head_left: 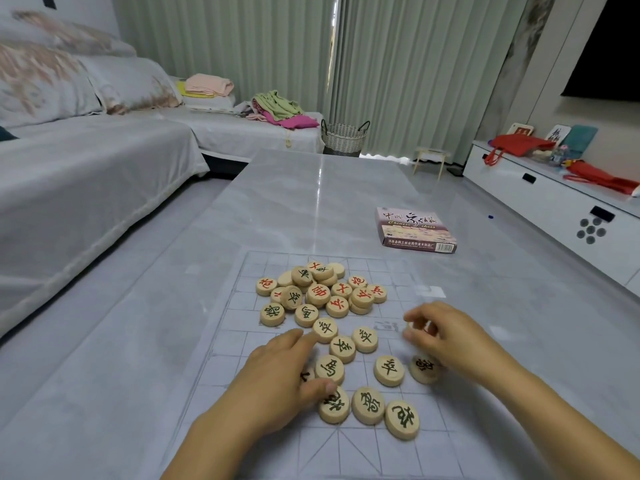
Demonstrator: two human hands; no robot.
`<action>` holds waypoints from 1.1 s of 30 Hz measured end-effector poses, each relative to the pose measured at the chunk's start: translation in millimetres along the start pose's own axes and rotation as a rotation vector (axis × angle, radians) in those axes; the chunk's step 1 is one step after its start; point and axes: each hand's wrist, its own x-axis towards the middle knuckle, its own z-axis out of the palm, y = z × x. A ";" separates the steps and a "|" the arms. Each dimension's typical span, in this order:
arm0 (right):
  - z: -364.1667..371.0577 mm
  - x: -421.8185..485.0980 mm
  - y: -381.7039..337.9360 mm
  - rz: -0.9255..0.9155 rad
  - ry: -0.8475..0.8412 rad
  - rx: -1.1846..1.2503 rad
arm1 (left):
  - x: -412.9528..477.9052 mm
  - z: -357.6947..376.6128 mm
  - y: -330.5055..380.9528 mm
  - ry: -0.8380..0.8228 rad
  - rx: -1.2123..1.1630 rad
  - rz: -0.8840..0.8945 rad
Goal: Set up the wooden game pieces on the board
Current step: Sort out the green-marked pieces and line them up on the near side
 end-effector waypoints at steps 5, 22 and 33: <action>6.5 -52.2 17.9 0.029 0.019 -0.152 | -1.6 18.9 24.9 -0.058 0.066 0.081; 60.6 -47.3 -22.8 -0.196 0.051 -0.011 | 1.5 32.7 18.5 0.005 0.214 0.034; 62.1 7.0 -79.6 -0.189 0.124 -0.035 | -16.8 -9.3 -25.1 -0.146 -0.012 -0.081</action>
